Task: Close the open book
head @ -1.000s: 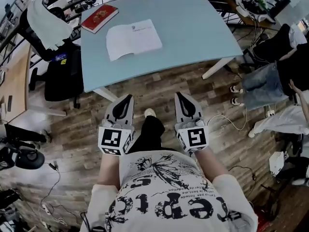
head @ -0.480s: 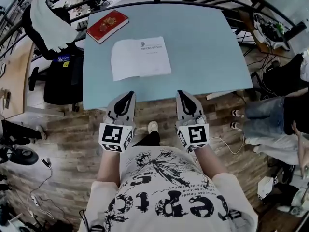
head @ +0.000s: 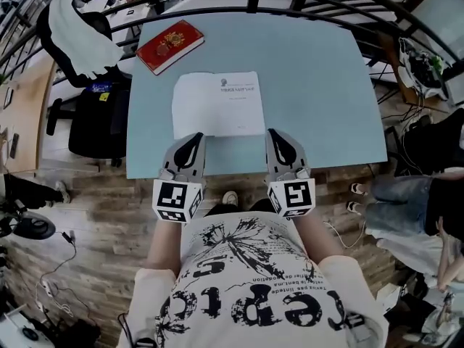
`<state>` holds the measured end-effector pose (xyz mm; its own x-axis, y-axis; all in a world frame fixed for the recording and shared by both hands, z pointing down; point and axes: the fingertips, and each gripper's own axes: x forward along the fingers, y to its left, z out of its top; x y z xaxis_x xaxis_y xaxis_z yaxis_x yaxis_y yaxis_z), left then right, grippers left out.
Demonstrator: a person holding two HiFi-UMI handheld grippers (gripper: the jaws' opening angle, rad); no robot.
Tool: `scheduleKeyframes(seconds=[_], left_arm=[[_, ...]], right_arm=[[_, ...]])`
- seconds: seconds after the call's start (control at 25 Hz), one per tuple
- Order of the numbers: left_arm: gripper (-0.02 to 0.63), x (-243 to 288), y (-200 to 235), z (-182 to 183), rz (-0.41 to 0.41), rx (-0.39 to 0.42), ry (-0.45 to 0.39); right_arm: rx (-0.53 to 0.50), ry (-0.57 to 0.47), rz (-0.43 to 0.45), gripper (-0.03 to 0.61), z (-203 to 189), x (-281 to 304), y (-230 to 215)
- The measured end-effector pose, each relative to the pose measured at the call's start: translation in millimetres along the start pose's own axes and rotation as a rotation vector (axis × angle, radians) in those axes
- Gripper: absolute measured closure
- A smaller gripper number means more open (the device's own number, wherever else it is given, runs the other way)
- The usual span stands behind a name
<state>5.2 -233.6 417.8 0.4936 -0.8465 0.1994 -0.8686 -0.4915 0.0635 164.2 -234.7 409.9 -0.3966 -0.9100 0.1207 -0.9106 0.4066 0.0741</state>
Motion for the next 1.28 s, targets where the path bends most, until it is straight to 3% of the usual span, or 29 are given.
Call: scheduleKeyframes(seconds=[0.32, 0.4, 0.52, 0.64, 0.72, 1.0, 1.28], left_arm=[[0.594, 29, 18, -31, 0.077, -0.064, 0.004], [0.594, 37, 21, -50, 0.101, -0.129, 0.012], [0.590, 50, 25, -84, 0.102, -0.363, 0.033], [0.438, 64, 32, -117, 0.092, -0.647, 0.026], [0.423, 69, 39, -139, 0.116, -0.789, 0.026], [0.397, 82, 44, -202, 0.209, -1.063, 0.044], [0.390, 83, 73, -229, 0.308, -1.376, -0.121]], right_arm=[[-0.007, 0.024, 0.105, 0.568, -10, 49, -9], [-0.001, 0.033, 0.142, 0.568, -14, 57, -13], [-0.001, 0.053, 0.183, 0.568, -21, 68, -19], [0.000, 0.075, 0.209, 0.568, -29, 78, -23], [0.001, 0.090, 0.220, 0.568, -35, 84, -23], [0.000, 0.115, 0.230, 0.568, -45, 93, -30], [0.003, 0.159, 0.195, 0.568, -62, 84, -44]])
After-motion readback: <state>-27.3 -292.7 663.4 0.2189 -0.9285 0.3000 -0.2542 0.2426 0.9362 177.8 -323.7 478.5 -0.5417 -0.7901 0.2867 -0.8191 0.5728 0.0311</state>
